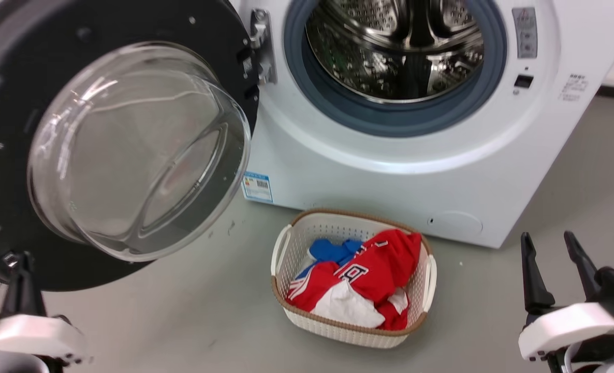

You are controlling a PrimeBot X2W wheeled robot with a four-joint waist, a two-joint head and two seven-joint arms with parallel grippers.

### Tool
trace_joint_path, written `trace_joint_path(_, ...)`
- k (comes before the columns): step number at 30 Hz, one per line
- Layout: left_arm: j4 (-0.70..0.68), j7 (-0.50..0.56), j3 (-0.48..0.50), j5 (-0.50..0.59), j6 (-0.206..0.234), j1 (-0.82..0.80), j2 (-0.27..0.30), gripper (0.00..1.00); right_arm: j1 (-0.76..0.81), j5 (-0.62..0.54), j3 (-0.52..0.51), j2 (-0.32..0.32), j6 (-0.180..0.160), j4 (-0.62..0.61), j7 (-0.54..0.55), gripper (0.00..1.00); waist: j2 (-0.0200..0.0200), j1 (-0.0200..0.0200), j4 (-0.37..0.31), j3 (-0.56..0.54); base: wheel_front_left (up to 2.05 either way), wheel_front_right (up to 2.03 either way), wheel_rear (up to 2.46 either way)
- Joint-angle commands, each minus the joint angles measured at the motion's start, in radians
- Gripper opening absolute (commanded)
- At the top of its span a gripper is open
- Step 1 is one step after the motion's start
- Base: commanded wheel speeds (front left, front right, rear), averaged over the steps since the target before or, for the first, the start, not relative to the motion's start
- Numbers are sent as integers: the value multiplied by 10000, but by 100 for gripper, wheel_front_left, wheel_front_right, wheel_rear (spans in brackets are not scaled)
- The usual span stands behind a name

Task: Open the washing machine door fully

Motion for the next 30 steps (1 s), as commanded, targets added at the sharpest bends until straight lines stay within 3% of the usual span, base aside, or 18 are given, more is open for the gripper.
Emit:
trace_joint_path(1,-86,42,-23,34,26,130,-34,0,108,35,2,24,-3,27,-51,100,0,0,114,-309,0,0,0)
trace_joint_path(8,-1989,702,-766,555,426,966,-222,0,367,130,171,19,-3,2,38,100,0,0,-58,-693,0,0,0)
trace_joint_path(18,-2464,1137,-2164,903,17,524,-579,0,251,94,469,19,-3,3,176,100,0,0,-1262,-801,0,0,0)
trace_joint_path(20,-2181,1105,-2441,994,-79,273,-667,0,182,38,562,18,-3,30,193,100,0,0,-1859,-735,0,0,0)
trace_joint_path(21,-2102,1078,-2487,1029,-80,222,-673,6,182,27,587,20,-3,34,200,100,0,0,-2000,-721,0,0,0)
trace_joint_path(22,-1771,1018,-2534,994,-115,66,-715,27,193,43,636,20,-3,31,211,100,0,0,-2382,-654,0,0,0)
trace_joint_path(25,-1483,901,-2570,1014,-122,-55,-757,83,138,59,718,20,-3,51,227,100,0,0,-2680,-585,0,0,0)
trace_joint_path(26,-1394,842,-2557,1012,-112,-106,-766,98,110,59,736,20,-3,72,225,100,0,0,-2758,-570,0,0,0)
trace_joint_path(30,-1101,676,-2545,982,-115,-175,-802,100,38,121,781,20,-3,131,190,100,0,0,-2919,-542,0,0,0)
